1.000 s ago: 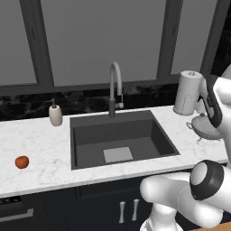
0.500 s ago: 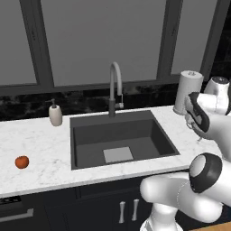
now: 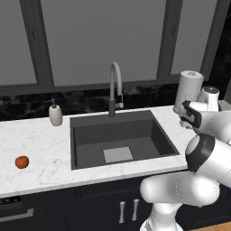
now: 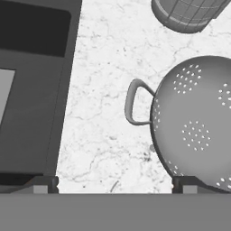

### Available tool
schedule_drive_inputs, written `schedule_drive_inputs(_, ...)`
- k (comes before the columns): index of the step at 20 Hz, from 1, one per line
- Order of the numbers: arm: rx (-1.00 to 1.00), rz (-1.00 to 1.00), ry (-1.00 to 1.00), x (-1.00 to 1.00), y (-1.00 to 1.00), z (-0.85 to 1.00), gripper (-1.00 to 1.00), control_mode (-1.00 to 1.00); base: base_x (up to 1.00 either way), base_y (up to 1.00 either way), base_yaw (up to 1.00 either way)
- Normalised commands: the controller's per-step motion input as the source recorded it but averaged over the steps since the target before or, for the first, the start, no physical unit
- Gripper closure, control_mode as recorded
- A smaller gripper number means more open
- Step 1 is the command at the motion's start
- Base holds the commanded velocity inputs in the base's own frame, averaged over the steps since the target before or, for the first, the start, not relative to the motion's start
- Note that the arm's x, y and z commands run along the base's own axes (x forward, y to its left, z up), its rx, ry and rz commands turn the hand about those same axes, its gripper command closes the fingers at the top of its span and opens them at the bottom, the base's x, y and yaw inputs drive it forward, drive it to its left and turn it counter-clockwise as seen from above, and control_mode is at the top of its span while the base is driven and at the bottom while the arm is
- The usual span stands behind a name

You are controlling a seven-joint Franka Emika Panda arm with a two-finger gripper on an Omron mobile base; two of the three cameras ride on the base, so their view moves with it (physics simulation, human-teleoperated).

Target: Put the colander in the sink, put the orange in the colander, and turn on the sink faucet and pour water over the colander.

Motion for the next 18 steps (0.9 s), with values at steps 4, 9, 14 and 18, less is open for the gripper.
schedule_drive_inputs(4,0.0,0.0,0.0,0.11,-0.2,-0.16,-1.0,-1.0,0.0,0.0,0.0)
schedule_drive_inputs(9,0.0,0.0,0.05,0.12,-0.01,-0.02,-1.0,-1.0,0.0,0.0,0.0)
schedule_drive_inputs(14,0.01,0.0,0.17,0.22,-0.04,0.0,-1.0,-1.0,0.0,0.0,0.0)
schedule_drive_inputs(18,0.05,0.0,0.21,0.24,-0.19,0.0,-1.0,-1.0,0.0,0.0,0.0)
